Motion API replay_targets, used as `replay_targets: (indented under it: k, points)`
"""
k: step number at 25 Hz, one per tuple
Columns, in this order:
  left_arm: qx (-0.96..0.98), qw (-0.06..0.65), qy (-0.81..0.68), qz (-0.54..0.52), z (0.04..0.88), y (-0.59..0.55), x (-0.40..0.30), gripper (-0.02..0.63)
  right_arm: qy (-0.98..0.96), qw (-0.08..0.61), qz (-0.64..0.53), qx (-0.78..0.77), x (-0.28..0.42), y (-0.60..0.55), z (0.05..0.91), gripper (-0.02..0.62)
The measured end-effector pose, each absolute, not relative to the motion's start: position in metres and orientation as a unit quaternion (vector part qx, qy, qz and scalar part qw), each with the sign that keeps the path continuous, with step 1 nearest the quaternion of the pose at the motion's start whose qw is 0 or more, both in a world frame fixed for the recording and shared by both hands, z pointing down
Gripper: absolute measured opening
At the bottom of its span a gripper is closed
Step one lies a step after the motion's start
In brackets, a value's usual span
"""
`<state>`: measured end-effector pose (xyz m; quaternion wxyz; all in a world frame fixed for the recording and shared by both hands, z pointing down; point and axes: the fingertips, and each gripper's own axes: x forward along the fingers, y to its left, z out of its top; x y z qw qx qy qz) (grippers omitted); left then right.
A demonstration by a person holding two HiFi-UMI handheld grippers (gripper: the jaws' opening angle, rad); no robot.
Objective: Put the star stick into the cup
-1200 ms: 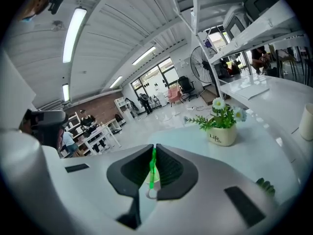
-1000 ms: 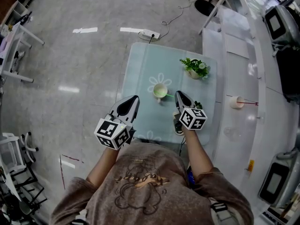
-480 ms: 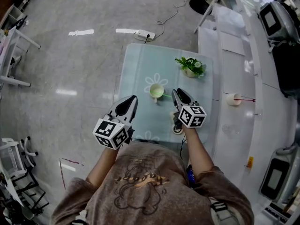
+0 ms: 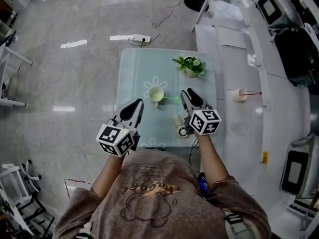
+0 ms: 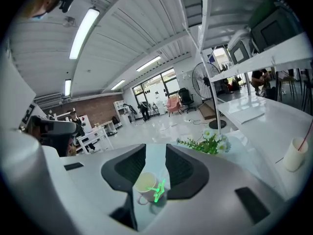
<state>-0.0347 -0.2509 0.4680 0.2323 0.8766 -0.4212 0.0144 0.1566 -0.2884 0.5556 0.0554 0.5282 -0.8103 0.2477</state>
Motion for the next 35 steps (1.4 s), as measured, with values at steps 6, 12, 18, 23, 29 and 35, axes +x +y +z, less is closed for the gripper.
replay_targets:
  k: [6,12,18,23,29,35]
  points:
    - [0.891,0.22,-0.398,0.005,0.455,-0.248,-0.021,0.021,-0.817,0.045,0.203,0.537,0.163,-0.265,0.503,0.121]
    - [0.9,0.205,-0.383,0.001,0.445,-0.242,-0.015,0.021,-0.823,0.036,0.17,0.541,0.163,-0.233,0.467,0.12]
    - [0.903,0.187,-0.386,0.008,0.438,-0.233,-0.019,0.021,-0.818,0.025,0.154,0.553,0.166,-0.203,0.452,0.098]
    - [0.911,0.168,-0.377,0.016,0.433,-0.223,-0.019,0.021,-0.817,0.018,0.142,0.559,0.164,-0.187,0.451,0.024]
    - [0.909,0.157,-0.386,0.019,0.434,-0.217,-0.026,0.021,-0.824,0.014,0.123,0.553,0.155,-0.177,0.445,0.002]
    - [0.907,0.151,-0.392,0.017,0.438,-0.214,-0.033,0.021,-0.82,0.007,0.125,0.559,0.152,-0.171,0.45,0.003]
